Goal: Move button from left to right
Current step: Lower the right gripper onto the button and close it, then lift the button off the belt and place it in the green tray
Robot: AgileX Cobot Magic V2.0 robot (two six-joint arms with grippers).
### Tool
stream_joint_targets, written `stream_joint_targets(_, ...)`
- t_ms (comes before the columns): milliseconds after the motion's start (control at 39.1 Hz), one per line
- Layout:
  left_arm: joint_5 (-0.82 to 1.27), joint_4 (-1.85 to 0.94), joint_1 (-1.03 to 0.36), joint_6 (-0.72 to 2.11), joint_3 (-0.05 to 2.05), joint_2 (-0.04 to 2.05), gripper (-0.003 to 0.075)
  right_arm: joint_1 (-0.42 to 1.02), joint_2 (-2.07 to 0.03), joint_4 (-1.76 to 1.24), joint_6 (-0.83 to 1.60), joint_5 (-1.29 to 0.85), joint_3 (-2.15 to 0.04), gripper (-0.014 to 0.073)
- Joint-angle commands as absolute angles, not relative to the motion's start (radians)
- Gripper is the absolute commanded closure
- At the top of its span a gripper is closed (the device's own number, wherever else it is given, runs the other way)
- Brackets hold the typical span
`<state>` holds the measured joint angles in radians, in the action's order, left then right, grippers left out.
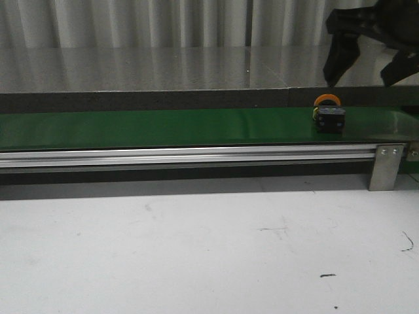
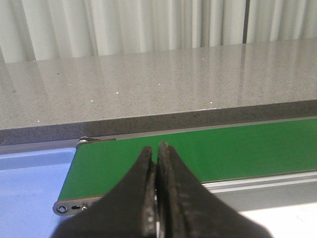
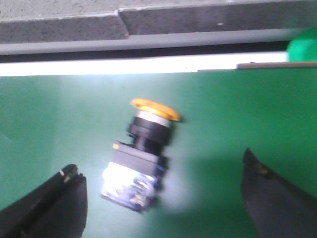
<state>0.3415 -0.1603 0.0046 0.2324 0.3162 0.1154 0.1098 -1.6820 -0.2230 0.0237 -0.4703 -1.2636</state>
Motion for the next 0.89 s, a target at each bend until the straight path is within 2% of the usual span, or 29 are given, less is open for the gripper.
stream_joint_targets(0, 0.255, -0.174, -0.001, 0.221, 0.341, 0.126, 0.0741, 0.106, -1.717, -0.232, 0.026, -0.441, -1.35, -0.0049)
stream_joint_targets(281, 0.255, -0.174, -0.001, 0.221, 0.341, 0.126, 0.0741, 0.085, -1.822, -0.231, 0.026, -0.482, -1.395, -0.0034)
stream_joint_targets(332, 0.255, -0.174, -0.001, 0.221, 0.341, 0.126, 0.0741, 0.085, -1.822, -0.231, 0.026, -0.483, -1.395, 0.0006)
stream_joint_targets(485, 0.255, -0.174, -0.001, 0.221, 0.341, 0.126, 0.0741, 0.085, -1.818, -0.231, 0.026, -0.483, -1.395, 0.0247)
stream_joint_targets(562, 0.255, -0.174, -0.001, 0.221, 0.341, 0.126, 0.0741, 0.085, -1.812, -0.231, 0.026, -0.483, -1.395, 0.0336)
stream_joint_targets(639, 0.255, -0.174, -0.001, 0.221, 0.341, 0.126, 0.0741, 0.081, -1.802, -0.231, 0.026, -0.482, -1.395, 0.0373)
stream_joint_targets(869, 0.255, -0.174, -0.001, 0.221, 0.341, 0.126, 0.0741, -0.006, -1.758, -0.22, 0.026, -0.466, -1.396, 0.0373)
